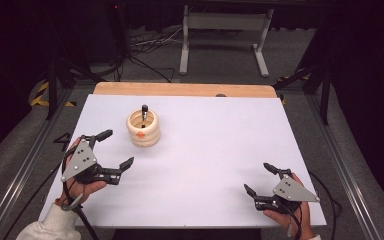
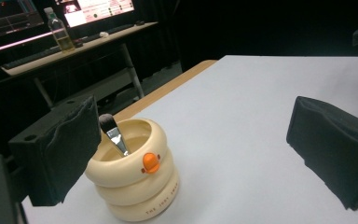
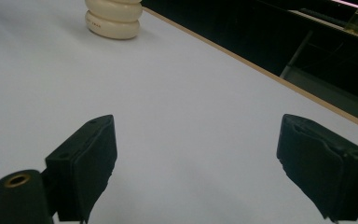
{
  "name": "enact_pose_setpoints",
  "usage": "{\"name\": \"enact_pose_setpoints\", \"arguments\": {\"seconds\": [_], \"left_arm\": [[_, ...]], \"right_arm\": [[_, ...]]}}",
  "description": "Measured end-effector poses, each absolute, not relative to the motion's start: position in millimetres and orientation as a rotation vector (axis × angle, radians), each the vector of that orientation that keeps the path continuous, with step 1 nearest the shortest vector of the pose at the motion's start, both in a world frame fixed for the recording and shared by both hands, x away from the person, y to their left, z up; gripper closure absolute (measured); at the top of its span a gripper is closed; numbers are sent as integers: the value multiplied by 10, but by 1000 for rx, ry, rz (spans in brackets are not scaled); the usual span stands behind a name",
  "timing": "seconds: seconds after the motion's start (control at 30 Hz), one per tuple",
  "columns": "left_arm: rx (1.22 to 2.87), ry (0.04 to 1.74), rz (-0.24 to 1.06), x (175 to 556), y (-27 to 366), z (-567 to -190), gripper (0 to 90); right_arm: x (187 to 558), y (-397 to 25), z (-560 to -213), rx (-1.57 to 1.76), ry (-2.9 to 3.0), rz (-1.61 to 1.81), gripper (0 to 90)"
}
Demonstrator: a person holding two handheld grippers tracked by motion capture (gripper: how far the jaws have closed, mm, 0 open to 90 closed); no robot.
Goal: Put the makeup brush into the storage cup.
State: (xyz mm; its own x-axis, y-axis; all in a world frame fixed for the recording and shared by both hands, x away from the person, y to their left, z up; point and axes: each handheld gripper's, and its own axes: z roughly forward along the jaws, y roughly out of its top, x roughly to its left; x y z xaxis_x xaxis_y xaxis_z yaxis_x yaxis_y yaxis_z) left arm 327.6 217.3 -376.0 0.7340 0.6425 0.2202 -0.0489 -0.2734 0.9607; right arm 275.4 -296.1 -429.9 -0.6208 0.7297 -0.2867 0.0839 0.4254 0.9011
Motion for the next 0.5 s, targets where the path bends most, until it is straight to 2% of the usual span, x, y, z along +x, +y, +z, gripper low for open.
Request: {"name": "enact_pose_setpoints", "arguments": {"seconds": [0.5], "left_arm": [[1772, 474, 656, 3175, 2133, -3939, 49]], "right_arm": [[2751, -2953, -4299, 685, 1998, 1209, 128]]}}
